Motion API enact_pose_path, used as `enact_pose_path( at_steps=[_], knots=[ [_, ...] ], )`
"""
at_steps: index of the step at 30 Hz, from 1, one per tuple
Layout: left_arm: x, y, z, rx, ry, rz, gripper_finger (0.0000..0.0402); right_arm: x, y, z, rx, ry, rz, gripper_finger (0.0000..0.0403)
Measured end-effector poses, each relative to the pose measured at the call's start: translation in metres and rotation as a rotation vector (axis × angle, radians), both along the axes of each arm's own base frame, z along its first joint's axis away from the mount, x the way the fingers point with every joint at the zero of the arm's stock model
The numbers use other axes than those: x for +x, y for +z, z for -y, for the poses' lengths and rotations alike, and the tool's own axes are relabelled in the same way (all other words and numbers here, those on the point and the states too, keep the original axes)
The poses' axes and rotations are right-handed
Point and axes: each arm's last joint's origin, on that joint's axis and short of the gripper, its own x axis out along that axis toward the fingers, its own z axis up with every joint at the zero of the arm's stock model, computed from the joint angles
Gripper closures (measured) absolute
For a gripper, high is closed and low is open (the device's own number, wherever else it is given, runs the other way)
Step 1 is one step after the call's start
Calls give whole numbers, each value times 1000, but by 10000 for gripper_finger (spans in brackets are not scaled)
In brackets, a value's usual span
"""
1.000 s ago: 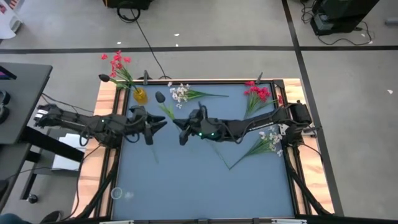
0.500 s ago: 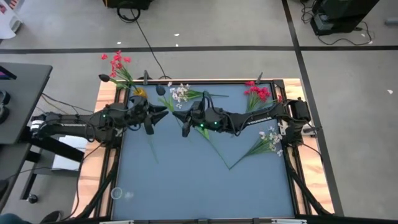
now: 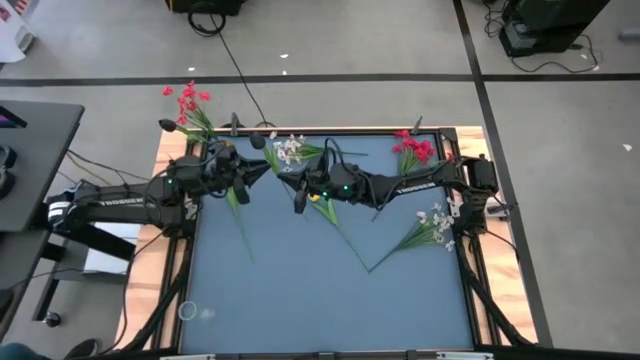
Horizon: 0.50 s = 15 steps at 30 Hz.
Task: Sort flowers into vase by color
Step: Put the black flower into the yellow vase
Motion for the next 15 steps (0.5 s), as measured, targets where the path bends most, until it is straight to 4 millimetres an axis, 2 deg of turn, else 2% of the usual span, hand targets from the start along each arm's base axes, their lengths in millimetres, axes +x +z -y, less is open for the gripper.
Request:
enact_pose_path(
  at_steps=[9,12,15],
  knots=[
    [-1,1,-3,2,-1,9,379,-1,-1,10,2,12,-13,402],
    [-1,1,-3,-1,9,8,379,-1,-1,13,4,12,-14,400],
    [-1,0,-4,-11,15,9,356,-1,-1,16,11,7,-11,400]
  ],
)
